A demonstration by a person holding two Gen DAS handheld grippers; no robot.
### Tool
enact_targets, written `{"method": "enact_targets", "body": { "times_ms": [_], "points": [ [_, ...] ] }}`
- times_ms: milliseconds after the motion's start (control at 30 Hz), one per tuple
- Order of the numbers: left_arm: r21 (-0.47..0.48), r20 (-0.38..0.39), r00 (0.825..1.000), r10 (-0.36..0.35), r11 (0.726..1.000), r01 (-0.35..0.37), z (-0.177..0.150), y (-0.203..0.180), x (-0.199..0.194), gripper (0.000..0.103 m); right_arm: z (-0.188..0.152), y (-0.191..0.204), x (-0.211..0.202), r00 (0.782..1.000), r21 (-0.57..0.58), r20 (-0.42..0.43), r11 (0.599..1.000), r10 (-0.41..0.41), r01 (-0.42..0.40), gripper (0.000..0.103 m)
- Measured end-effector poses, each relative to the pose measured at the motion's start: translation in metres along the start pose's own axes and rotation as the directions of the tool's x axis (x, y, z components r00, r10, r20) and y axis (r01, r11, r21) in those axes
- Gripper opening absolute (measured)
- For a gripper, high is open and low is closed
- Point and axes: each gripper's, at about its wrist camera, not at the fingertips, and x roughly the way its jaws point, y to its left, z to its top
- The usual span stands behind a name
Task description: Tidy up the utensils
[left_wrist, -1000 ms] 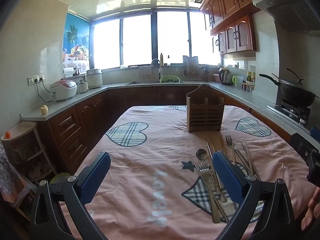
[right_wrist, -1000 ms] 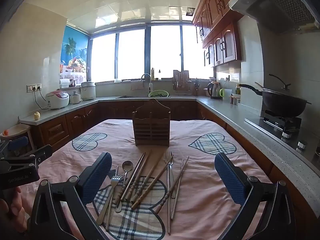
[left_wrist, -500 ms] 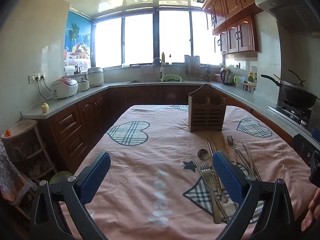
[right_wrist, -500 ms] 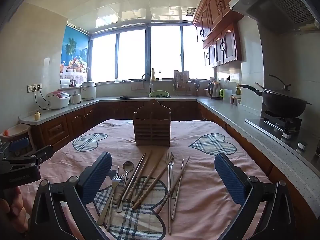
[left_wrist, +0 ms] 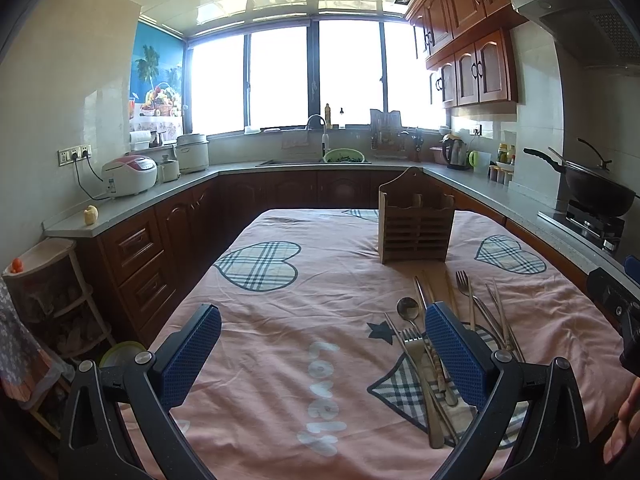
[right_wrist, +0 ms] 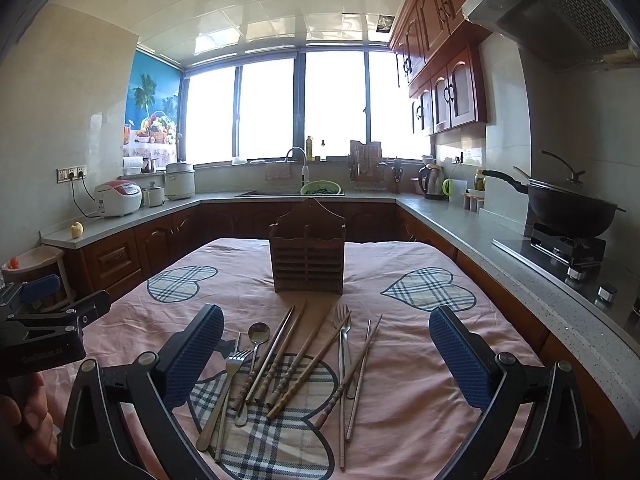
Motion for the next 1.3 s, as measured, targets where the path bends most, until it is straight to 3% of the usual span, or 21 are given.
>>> {"method": "enact_targets", "body": {
  "times_ms": [1300],
  "points": [
    [-0.010,-0.040,0.999,-0.016,1.000,0.015,0.002,0.003,0.011,0.102,0.000,0.000,0.003,1.000,0.001,-0.006,1.000,0.004,-0.004,0.103]
  ]
}}
